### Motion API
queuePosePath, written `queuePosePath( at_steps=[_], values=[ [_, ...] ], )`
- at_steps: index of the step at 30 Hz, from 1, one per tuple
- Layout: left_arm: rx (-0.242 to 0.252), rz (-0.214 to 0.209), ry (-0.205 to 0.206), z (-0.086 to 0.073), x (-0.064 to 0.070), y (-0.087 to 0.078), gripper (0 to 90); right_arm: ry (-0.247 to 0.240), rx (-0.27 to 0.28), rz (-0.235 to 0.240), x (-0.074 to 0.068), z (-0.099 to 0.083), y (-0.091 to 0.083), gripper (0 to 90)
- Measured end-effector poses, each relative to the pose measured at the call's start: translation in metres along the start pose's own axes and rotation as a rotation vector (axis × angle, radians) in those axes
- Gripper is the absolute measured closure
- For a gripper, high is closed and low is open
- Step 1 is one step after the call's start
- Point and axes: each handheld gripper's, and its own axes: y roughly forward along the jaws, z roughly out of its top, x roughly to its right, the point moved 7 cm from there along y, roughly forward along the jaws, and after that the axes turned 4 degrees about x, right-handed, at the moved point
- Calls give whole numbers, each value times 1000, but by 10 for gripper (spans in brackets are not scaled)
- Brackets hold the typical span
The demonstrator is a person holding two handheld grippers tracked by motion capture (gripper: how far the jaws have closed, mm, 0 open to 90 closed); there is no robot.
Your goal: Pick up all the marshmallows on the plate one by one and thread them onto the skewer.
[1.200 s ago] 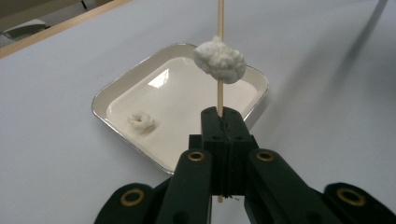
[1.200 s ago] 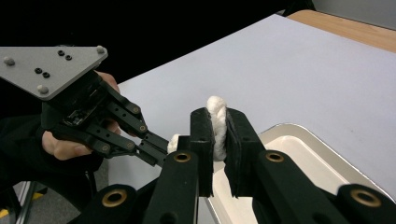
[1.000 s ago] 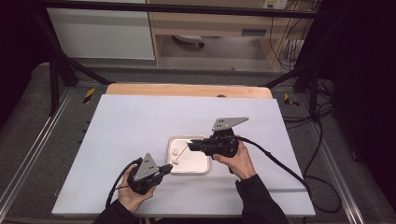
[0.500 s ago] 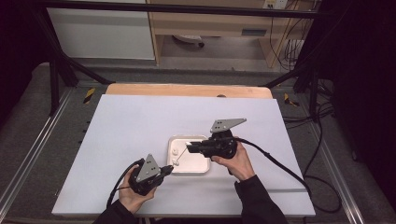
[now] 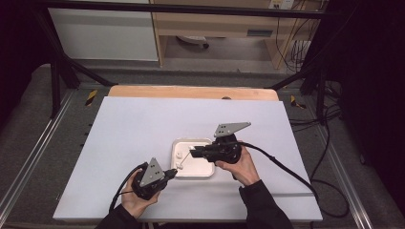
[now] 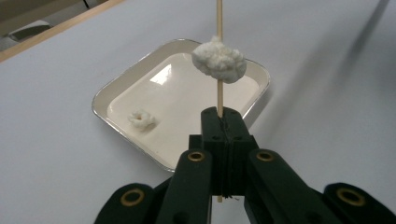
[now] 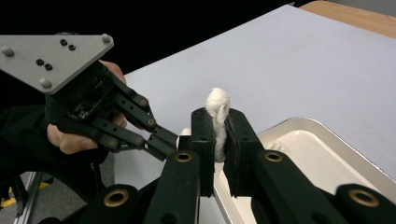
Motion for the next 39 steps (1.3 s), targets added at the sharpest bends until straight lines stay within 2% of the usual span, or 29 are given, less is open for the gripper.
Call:
queuePosePath(
  at_steps=[12, 27, 33, 39],
  values=[
    [9, 15, -12, 0, -5, -3, 895, -5, -21, -5, 0, -4, 2, 841],
    [-12, 19, 11, -1, -3, -2, 895, 1, -16, 6, -1, -7, 7, 847],
    [-9, 37, 7, 0, -6, -4, 895, 4, -14, 9, -2, -8, 8, 849],
    [-9, 26, 17, 0, -3, -3, 895, 6, -19, 25, -3, -10, 11, 850]
  ],
)
